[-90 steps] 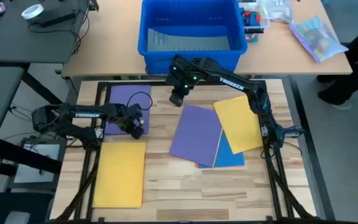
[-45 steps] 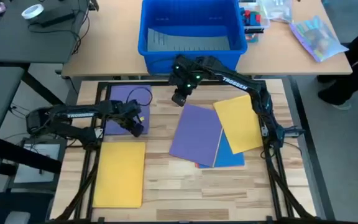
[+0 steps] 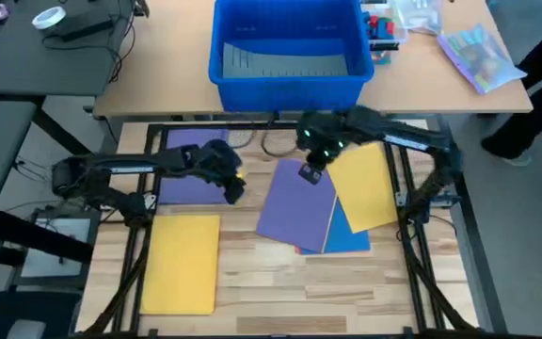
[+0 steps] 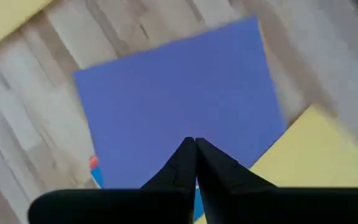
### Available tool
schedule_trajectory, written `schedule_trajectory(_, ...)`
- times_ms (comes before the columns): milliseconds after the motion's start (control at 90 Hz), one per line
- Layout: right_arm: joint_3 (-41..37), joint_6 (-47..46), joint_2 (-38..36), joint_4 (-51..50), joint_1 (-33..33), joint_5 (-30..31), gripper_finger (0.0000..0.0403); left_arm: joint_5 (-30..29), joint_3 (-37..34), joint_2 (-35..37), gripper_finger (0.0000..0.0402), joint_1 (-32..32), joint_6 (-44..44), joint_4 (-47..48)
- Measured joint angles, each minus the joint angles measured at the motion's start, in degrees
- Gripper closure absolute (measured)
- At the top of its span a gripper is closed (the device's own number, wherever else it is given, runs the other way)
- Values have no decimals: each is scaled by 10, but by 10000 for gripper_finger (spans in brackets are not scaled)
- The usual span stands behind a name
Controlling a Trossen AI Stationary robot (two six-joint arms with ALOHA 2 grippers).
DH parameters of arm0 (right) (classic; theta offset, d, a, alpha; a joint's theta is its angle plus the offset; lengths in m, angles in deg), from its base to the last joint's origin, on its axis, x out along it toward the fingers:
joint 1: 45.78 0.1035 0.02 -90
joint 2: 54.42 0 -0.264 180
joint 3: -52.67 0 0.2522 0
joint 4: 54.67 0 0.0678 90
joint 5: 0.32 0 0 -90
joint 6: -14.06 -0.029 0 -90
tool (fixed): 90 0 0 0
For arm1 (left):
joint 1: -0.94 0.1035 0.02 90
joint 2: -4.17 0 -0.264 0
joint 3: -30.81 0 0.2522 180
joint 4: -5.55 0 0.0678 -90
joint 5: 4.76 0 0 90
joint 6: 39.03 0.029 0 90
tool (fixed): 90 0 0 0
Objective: Organize paper
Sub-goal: Stack the purple colored paper on top of the other purple colored papers
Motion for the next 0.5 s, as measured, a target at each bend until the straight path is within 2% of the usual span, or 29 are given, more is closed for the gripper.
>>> schedule_trajectory(133, -219, -172, -103, 139, 9, -2, 399, 2, 53, -90, 402, -39, 10, 6)
schedule_trajectory(256, -369, -311, -155, 231, 21, -2, 372, 3, 110, -156, 402, -60, 35, 4)
schedule_trajectory(367, -462, -428, -170, 299, 36, -3, 339, 3, 149, -208, 402, -72, 50, 3)
schedule_trajectory(500, -536, -485, -158, 368, 39, -3, 313, 3, 177, -256, 402, -76, 51, -2)
